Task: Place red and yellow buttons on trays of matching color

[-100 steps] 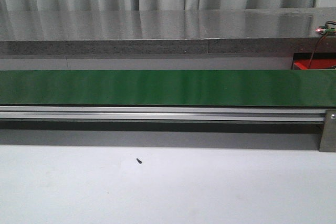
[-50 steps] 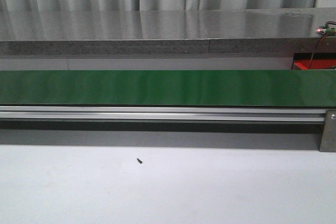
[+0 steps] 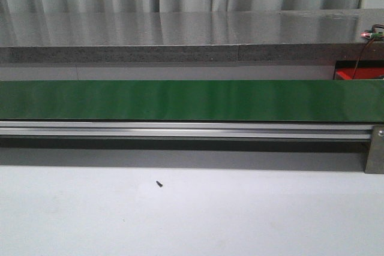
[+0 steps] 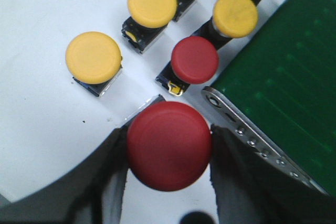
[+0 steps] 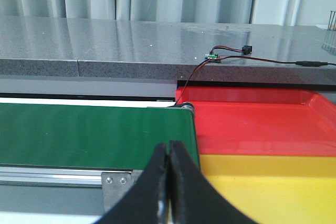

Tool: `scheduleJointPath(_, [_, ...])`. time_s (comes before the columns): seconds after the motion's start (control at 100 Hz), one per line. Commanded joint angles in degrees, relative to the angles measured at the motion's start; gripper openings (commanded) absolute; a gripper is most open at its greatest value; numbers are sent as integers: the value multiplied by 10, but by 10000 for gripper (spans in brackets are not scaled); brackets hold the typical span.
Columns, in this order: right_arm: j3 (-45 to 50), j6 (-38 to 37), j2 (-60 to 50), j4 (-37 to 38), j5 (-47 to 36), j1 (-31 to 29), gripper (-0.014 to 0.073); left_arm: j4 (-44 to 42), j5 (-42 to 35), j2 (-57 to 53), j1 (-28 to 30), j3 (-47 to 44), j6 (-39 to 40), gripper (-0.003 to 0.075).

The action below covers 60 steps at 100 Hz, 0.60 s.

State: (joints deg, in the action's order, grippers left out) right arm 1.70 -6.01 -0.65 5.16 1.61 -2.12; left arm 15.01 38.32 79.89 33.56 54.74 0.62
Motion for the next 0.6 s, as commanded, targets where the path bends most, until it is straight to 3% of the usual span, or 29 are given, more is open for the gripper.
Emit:
scheduleJointPath(0.0, [-11,-1,-10,6,-45,0,-122,8,-10,-37,-16,17,-6,231])
scheduleJointPath(0.59, [-11,-1,-10,6,-45,0,-122,9,16,59,-137,155,-10,231])
